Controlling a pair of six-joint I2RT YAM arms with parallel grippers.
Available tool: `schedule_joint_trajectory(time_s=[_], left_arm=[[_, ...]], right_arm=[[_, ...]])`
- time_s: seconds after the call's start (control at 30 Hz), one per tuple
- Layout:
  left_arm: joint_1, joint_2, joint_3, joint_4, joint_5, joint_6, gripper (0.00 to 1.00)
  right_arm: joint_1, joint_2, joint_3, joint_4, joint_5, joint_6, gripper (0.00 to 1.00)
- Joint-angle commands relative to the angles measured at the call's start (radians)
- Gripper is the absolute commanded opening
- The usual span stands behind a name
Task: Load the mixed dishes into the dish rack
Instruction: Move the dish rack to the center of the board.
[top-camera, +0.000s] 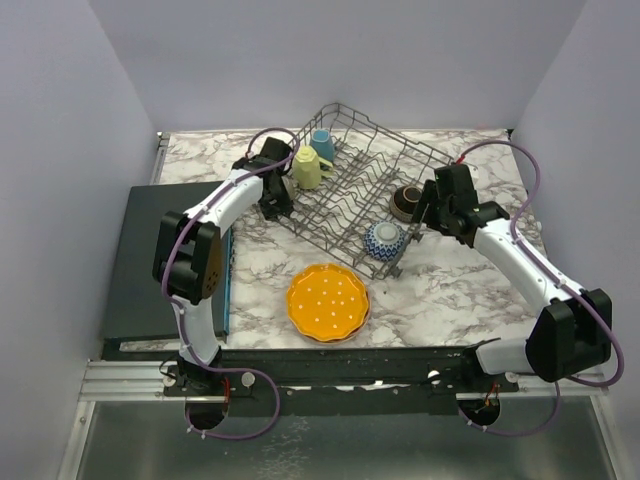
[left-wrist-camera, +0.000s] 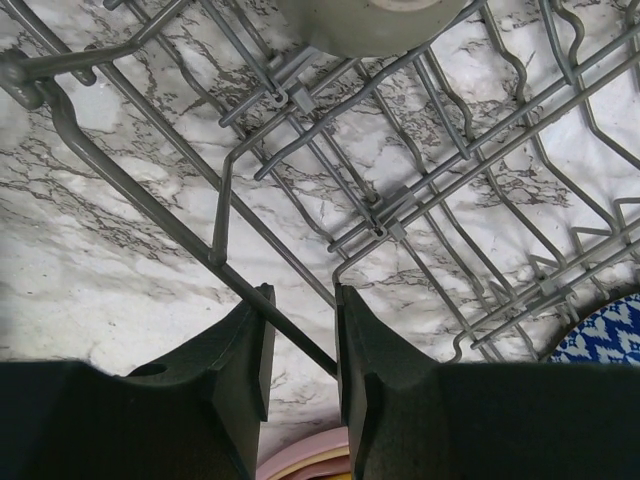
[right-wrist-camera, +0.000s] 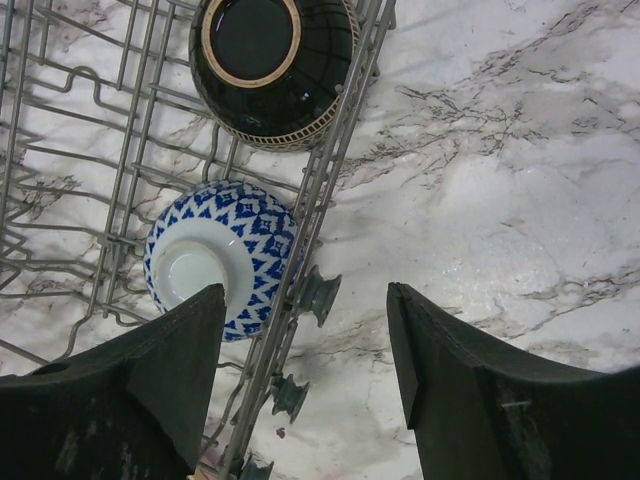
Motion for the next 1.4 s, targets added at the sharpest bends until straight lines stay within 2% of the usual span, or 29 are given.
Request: schedule_joint_trajectory(time_s=[0.0,0.5,0.7,0.77,0.9,1.1,1.37], left_arm=[[0.005,0.087,0.083,0.072,-0.018,0.075,0.0],[0.064,0.185,0.283,-0.016,-0.059,0.122,0.0],[0.067,0.198,0.332,-0.031,-0.078,0.13,0.08],[0.068,0.197,0.347,-0.049,-0.098,0.127,0.12],[0.069,0.179,0.345,-0.064,-0.105,0.111,0.29],[0.069,0.11,0.273,-0.068,-0.122,0.088,0.5],[0.067,-0.036,0.165,-0.066,-0.123,0.08,0.65]], right_arm=[[-0.003,-0.026,-0.023,0.026,-0.029,0.014,0.71],[-0.004,-0.075,-0.05,0.032,-0.118,0.022,0.74],[-0.003,-0.106,-0.054,0.018,-0.153,0.019,0.77],[-0.003,-0.121,-0.062,0.025,-0.169,0.011,0.78],[-0.003,-0.128,-0.072,0.019,-0.176,0.007,0.79],[-0.003,-0.15,-0.081,-0.011,-0.211,0.006,0.79],[-0.003,-0.203,-0.085,-0.047,-0.323,-0.018,0.8]])
